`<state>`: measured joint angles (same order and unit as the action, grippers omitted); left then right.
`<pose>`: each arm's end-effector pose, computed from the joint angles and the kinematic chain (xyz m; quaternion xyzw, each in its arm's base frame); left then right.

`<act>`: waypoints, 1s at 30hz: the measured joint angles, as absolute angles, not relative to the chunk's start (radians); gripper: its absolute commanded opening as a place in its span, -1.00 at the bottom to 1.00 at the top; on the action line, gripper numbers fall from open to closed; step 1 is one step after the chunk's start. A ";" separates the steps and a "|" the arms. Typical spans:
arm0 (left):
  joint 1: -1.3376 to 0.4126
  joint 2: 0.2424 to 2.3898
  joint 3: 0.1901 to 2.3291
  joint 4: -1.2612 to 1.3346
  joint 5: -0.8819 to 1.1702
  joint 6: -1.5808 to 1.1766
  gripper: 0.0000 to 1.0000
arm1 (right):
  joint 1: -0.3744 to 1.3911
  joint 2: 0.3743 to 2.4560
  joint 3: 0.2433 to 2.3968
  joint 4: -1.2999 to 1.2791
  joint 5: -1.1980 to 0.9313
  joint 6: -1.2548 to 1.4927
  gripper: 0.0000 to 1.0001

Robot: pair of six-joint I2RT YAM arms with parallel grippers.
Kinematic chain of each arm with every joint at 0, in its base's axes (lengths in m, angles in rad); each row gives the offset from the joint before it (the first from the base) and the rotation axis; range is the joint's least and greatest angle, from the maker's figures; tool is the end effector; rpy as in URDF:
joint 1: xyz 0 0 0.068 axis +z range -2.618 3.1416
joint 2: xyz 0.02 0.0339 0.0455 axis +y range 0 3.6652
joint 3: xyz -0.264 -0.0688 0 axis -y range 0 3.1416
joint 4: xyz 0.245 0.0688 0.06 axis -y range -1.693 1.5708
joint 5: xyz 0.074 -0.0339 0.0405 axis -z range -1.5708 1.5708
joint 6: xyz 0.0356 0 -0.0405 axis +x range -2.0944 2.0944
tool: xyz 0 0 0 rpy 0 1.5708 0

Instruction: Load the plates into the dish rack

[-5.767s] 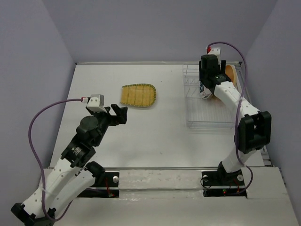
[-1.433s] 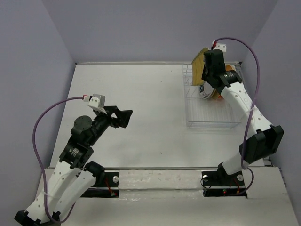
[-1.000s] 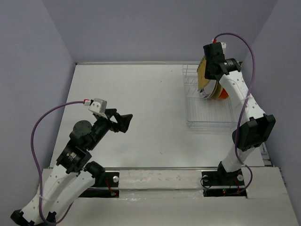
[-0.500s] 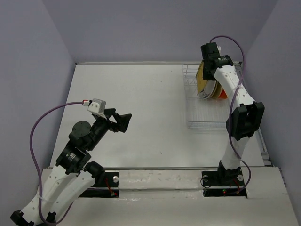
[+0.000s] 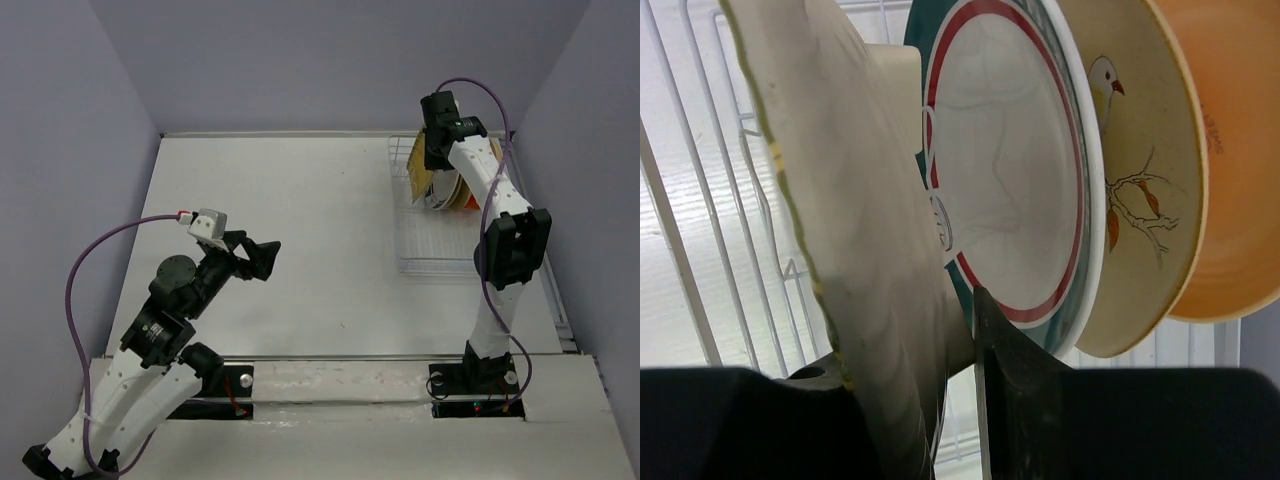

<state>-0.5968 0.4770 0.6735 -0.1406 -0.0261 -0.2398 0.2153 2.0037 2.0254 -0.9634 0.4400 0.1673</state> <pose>0.1026 -0.0686 0.3475 0.1127 0.6778 -0.2869 0.6675 0.4300 0.0785 0.3326 0.0452 0.9294 -0.1463 0.3359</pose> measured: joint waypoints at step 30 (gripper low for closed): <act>-0.596 0.497 0.673 -0.140 -0.047 -0.237 0.98 | 0.215 1.530 1.726 -0.703 0.220 0.199 0.86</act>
